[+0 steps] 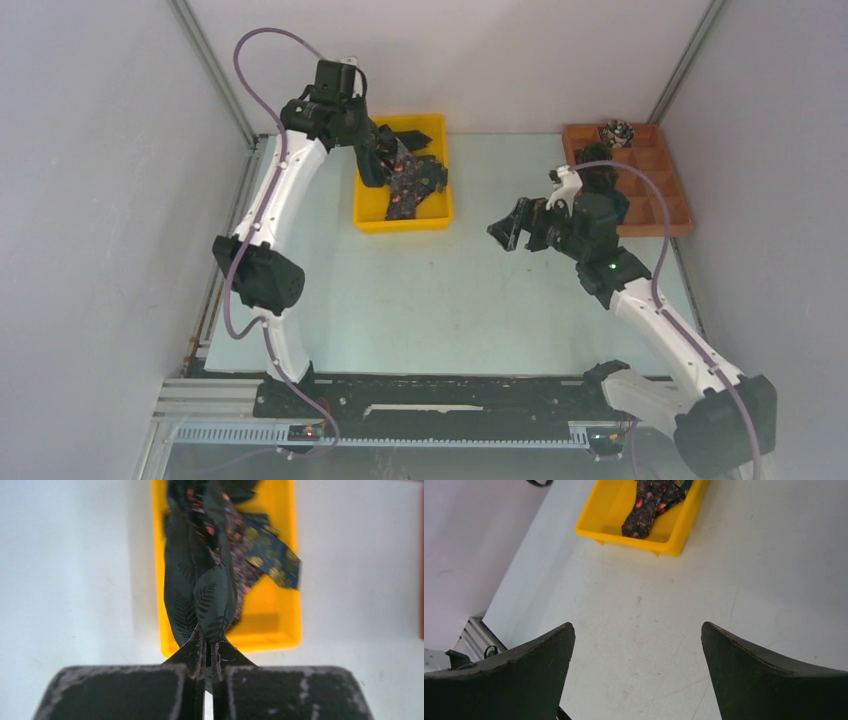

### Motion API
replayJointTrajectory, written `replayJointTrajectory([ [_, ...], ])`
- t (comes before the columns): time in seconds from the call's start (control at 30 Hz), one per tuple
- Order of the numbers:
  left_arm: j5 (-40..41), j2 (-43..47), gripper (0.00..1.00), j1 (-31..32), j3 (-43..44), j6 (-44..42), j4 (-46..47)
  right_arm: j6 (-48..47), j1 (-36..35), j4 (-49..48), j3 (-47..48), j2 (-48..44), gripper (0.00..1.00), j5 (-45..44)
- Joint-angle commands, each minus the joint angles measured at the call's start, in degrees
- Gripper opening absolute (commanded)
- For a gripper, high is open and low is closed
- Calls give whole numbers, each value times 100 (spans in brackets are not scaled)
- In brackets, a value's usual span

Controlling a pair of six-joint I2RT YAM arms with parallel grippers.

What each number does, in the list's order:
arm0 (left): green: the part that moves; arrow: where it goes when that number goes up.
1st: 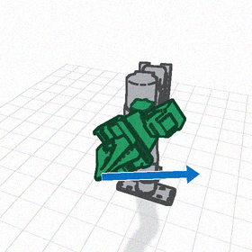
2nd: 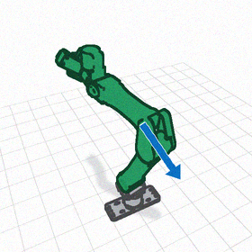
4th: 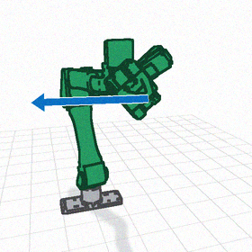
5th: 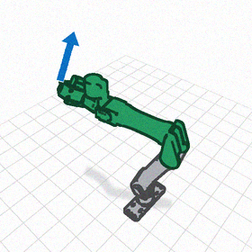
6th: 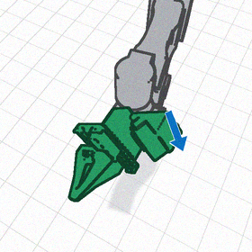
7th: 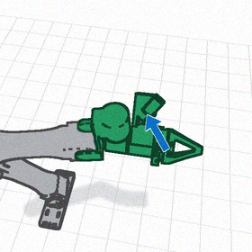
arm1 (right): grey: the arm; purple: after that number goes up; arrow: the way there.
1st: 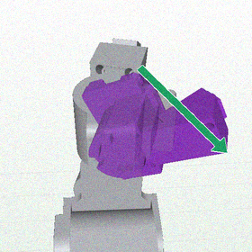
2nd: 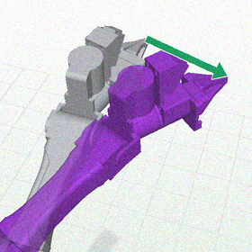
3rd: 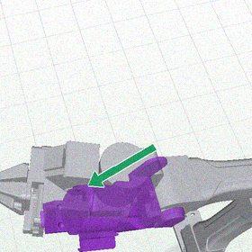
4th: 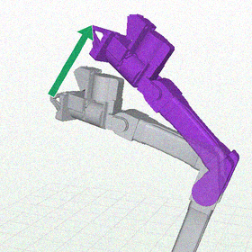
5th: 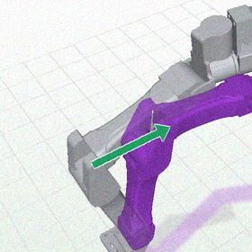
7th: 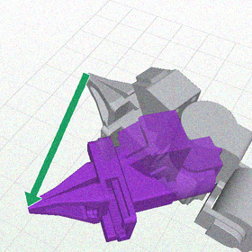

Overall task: Roll the ties
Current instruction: Pick up the tie from the bin, then place the tie at the center of the board.

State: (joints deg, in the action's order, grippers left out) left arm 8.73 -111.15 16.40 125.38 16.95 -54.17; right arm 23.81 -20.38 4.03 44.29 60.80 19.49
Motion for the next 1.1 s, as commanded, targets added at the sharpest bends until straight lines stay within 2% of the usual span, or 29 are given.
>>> replayJointTrajectory([
  [0.0, -817, 627, 0, 455, -108, 237, -145, 203, 70, 509, 539, -484, 100, -205],
  [0.1, -1230, 733, 0, 735, 313, 362, -177, 220, 97, 976, 863, -674, 100, -354],
  [0.3, -2062, 620, 0, 1014, 1620, 862, -54, 346, 166, 1260, 1022, -1445, 100, -567],
  [0.53, -3648, 854, 0, 1412, 1639, 1751, 1320, 370, 383, 1785, 1488, -2215, 100, -1086],
  [0.83, -4609, 850, 0, 2413, 1693, 3103, 2873, 45, 539, 2383, 2234, -3196, 100, -2364],
  [0.93, -4830, 1132, 0, 2650, 1222, 3397, 3406, -112, 536, 2590, 2499, -3403, 100, -2647],
  [1.0, -4687, 1773, 0, 2683, 232, 3546, 3917, -160, 530, 2757, 2598, -3473, 100, -2756],
  [1.07, -4345, 2452, 0, 2646, -1148, 3821, 4550, -187, 533, 2927, 2643, -3495, 100, -2832],
])
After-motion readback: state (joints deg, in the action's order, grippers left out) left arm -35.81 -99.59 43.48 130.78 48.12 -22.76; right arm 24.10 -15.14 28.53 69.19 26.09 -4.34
